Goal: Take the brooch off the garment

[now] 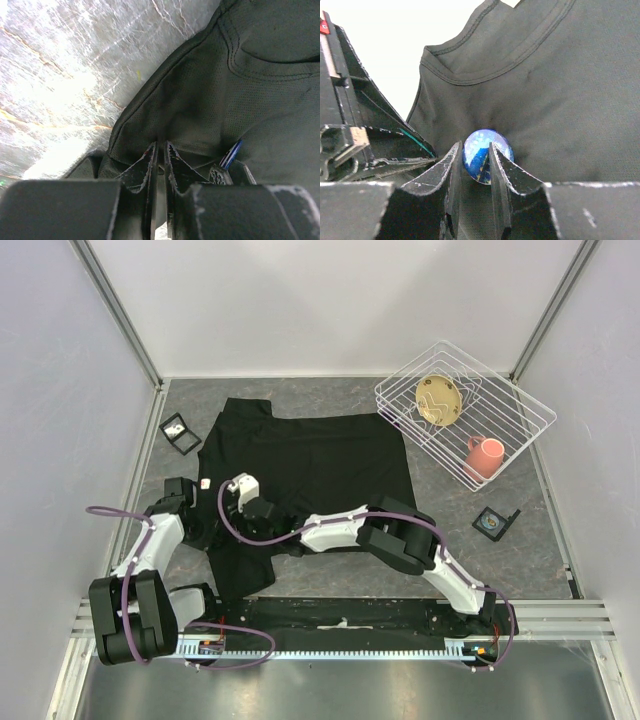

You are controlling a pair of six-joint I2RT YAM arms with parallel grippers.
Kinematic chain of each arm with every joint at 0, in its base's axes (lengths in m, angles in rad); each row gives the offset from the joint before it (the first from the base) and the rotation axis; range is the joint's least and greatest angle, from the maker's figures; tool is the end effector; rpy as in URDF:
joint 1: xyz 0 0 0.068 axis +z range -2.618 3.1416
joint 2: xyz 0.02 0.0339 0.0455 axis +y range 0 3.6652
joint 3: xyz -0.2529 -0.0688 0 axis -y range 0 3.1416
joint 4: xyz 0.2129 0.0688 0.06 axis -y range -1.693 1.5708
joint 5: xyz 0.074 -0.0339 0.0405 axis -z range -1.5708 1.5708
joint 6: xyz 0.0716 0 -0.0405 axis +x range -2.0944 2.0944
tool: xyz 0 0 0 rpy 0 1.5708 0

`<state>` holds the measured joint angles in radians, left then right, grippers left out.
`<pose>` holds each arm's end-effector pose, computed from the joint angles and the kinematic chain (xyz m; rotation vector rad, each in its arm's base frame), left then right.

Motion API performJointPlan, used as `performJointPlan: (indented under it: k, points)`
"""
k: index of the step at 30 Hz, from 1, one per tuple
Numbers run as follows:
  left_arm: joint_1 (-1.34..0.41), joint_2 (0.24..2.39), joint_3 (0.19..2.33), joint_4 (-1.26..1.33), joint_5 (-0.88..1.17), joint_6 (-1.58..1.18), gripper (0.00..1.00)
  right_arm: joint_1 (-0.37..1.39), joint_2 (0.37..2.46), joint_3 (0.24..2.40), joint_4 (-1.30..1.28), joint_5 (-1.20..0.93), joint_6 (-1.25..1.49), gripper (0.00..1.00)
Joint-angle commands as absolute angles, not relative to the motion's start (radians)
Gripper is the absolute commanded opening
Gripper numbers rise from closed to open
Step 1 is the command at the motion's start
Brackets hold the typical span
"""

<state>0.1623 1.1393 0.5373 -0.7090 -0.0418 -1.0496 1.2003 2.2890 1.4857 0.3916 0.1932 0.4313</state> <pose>0.1585 0.0290 0.1315 -1.6509 2.3687 -0.1074 0.1973 0.4701 0.1346 -0.6566 1.9735 0.8516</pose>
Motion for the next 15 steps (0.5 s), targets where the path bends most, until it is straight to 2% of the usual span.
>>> performJointPlan:
  k: [1, 7, 15]
  points:
    - [0.164, 1.101, 0.552, -0.726, -0.006, -1.046, 0.16, 1.175, 2.252, 1.414, 0.379, 0.184, 0.492, 0.32]
    - [0.161, 1.052, 0.601, -0.747, 0.023, -1.02, 0.2, 1.158, 2.218, 1.329, 0.472, 0.158, 0.538, 0.31]
    - [0.147, 1.005, 0.643, -0.765, 0.072, -0.993, 0.31, 1.112, 2.229, 1.301, 0.538, 0.046, 0.643, 0.33]
